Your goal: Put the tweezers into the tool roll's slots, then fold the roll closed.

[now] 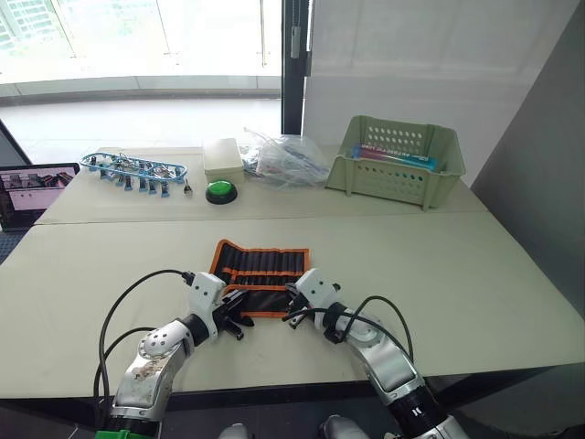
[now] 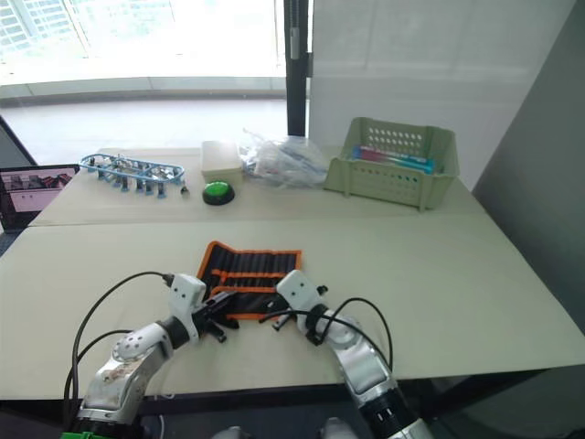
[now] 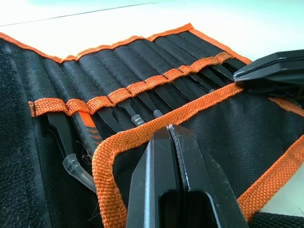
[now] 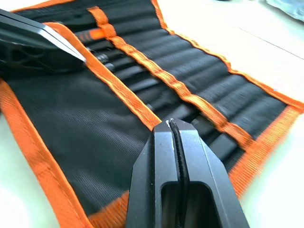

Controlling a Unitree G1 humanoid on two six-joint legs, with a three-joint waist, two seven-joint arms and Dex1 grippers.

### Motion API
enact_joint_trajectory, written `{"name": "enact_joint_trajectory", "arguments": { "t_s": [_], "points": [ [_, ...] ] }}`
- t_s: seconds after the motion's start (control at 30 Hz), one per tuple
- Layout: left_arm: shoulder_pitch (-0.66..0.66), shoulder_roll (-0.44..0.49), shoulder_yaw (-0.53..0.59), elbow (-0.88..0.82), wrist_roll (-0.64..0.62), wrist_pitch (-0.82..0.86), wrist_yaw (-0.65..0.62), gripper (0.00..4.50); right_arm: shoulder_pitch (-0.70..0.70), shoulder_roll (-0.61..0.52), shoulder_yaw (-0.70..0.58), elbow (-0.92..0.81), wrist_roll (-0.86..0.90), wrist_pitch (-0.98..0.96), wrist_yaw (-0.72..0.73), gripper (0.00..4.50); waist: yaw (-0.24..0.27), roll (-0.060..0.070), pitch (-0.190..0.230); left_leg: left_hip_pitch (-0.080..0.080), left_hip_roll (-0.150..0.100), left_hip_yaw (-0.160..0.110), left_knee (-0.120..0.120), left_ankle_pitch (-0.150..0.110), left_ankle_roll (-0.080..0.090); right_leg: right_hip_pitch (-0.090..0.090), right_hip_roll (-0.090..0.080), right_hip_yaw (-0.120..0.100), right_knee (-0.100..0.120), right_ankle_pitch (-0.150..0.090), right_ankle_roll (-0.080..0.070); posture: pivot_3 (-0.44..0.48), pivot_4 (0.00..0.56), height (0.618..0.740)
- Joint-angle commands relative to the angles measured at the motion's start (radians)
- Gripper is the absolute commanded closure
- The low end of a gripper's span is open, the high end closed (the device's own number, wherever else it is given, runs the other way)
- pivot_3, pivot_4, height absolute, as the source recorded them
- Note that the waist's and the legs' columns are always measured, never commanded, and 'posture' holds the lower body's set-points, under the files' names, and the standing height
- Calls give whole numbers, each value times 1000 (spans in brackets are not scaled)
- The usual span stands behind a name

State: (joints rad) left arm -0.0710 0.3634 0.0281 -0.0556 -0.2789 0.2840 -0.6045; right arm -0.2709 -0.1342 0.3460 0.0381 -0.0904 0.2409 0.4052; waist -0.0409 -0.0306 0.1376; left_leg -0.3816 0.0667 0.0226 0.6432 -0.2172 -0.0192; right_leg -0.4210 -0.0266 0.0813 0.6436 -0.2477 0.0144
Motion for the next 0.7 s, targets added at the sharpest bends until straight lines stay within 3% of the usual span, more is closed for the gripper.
{"name": "enact_joint_trajectory", "arguments": {
  "t_s": [0.03,0.27,0.43,0.57,0.7],
  "points": [
    [-2,9,27,36,-9,-3,0,4467,23,10,-35,4,36,8,0,4500,0,0,0,0,0,0,0,0,0,0,0,0,0,0,0,0,150,740],
    [36,73,128,-112,-155,-27,-121,4467,13,20,-87,-164,147,-50,55,4500,-8,-6,6,-8,0,0,0,0,0,-8,2,2,0,0,0,0,150,740],
    [182,266,321,-231,-287,44,-256,4467,31,-93,-166,-408,268,202,121,4500,-17,-8,7,-22,2,0,-3,-1,-1,-22,3,3,1,5,5,0,150,740],
    [309,360,410,-233,-275,-3,-343,4467,43,-210,-211,-492,314,382,151,4500,-15,-8,8,-21,0,2,-6,-3,-2,-21,0,3,-3,4,2,0,150,740],
    [309,432,506,-215,-370,40,-428,4500,45,-290,-232,-507,353,484,183,3339,-1,-14,13,-22,0,3,-6,-3,-2,-22,-1,2,-5,-3,0,0,150,740]
  ]
}}
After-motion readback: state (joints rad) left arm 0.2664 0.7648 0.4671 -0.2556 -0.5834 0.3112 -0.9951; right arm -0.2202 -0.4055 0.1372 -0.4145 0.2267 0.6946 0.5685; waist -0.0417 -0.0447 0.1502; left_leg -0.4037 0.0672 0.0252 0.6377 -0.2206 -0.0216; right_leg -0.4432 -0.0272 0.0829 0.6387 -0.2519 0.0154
